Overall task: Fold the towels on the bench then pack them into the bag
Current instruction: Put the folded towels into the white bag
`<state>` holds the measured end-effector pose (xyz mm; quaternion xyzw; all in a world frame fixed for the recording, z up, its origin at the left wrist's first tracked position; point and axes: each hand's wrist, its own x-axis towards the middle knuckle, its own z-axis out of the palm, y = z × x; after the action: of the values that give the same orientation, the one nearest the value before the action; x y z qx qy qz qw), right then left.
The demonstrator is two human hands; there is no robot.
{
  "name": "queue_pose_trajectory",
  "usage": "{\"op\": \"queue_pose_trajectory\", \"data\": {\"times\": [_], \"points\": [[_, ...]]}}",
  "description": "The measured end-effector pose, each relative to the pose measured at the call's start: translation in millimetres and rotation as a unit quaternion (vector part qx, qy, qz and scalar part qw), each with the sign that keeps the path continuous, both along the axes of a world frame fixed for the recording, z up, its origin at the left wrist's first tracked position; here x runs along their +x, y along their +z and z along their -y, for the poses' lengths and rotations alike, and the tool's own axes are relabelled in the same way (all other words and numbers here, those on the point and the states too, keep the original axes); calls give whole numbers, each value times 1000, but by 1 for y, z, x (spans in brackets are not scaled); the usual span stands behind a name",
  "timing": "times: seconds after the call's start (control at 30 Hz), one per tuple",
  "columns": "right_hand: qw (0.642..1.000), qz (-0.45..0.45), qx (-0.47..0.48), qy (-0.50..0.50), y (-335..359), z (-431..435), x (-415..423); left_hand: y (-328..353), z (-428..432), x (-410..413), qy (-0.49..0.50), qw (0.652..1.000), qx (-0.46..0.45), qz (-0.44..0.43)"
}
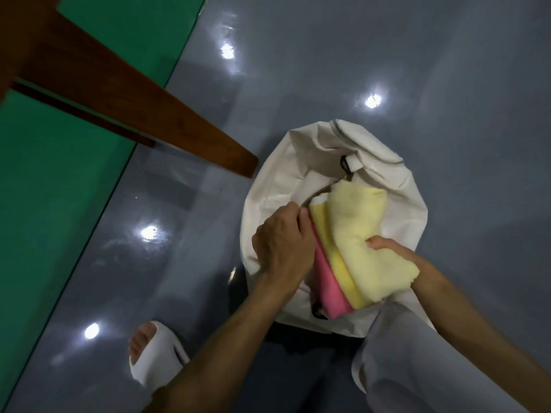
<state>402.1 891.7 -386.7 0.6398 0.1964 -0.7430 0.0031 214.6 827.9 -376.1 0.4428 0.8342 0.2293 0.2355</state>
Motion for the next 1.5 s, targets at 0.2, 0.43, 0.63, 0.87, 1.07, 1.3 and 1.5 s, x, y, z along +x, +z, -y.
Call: {"op": "queue_pose_trajectory", "data": {"times": [0.2, 0.43, 0.63, 0.87, 1.07, 1.3, 1.5], "points": [[996, 20, -4, 86, -3, -13, -40, 20, 27, 4, -34, 992, 111, -54], [992, -49, 53, -102, -16, 2, -65, 30, 48, -15, -51, 987, 130, -76], [963, -87, 64, -246, -28, -6, -80, 40, 39, -24, -138, 988, 58, -44], [979, -144, -1, -146, -42, 31, -99, 39, 17, -39, -130, 989, 68, -18], [973, -167, 38, -152, -57, 74, -114, 31, 22, -53, -136, 988, 65, 22], [975, -190, -27, 114, -62, 50, -95, 37, 26, -55, -81, 996, -23, -23], [969, -182, 0, 165, -67, 51, -97, 56, 25, -43, -127, 946, -273, -122]]}}
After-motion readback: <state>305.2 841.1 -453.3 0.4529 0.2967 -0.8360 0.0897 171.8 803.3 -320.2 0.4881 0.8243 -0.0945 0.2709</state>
